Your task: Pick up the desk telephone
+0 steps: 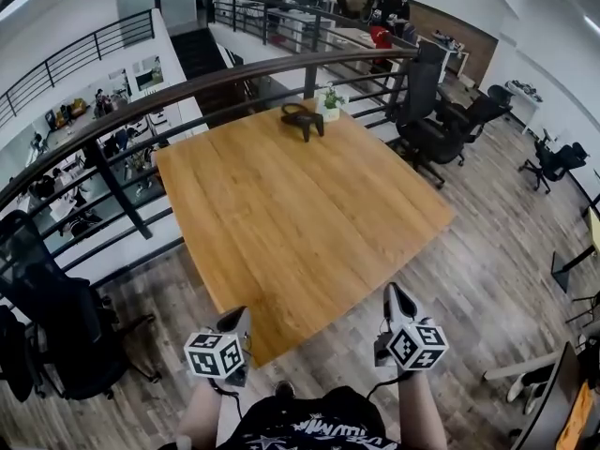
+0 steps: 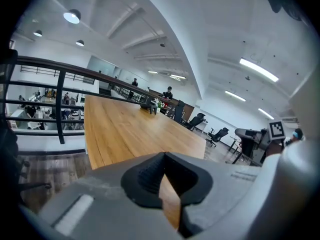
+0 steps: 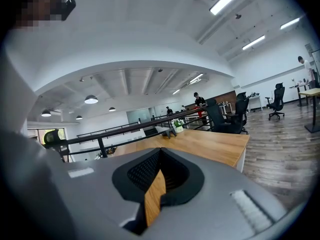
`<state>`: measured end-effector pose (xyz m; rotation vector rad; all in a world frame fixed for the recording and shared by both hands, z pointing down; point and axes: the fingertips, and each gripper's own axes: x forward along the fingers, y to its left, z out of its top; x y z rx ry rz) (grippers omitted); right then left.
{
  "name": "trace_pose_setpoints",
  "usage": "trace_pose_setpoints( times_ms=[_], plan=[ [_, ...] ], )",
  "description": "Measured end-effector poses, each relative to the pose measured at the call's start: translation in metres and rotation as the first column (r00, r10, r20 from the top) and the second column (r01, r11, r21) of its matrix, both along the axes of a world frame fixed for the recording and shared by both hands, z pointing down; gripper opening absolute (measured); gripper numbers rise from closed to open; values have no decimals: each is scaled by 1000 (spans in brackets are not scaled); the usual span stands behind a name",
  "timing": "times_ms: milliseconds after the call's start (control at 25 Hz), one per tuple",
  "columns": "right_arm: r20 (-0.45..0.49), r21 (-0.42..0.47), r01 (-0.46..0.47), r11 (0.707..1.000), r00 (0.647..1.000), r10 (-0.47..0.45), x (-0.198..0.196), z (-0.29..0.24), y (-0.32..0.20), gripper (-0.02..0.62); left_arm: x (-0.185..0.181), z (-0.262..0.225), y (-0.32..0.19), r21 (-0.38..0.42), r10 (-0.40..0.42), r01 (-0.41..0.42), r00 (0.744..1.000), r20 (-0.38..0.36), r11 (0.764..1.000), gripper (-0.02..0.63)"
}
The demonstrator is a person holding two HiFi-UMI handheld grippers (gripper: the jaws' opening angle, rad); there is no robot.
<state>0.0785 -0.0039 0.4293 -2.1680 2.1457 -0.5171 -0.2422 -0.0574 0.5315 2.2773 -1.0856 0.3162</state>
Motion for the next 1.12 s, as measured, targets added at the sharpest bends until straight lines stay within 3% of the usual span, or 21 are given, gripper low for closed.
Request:
trace_pose_setpoints(
  times_ms=[280, 560, 880, 1120],
  plan=[
    [19, -18, -22, 1000, 1000, 22, 23, 18, -17, 2, 8, 18, -9, -44, -4, 5, 1000, 21, 999, 2],
    [35, 4, 63, 998, 997, -63, 67, 29, -101, 2, 29, 22, -56, -36, -127, 129, 991, 40, 991, 2],
    [57, 6, 218, 976, 974, -218, 134, 27, -233, 2, 98, 10, -130, -27, -297, 298, 954, 26, 954, 2],
    [79, -13, 308, 951, 949, -306, 169, 23, -291, 2, 156, -13, -164, -68, -365, 361, 929, -62, 930, 2]
  ],
)
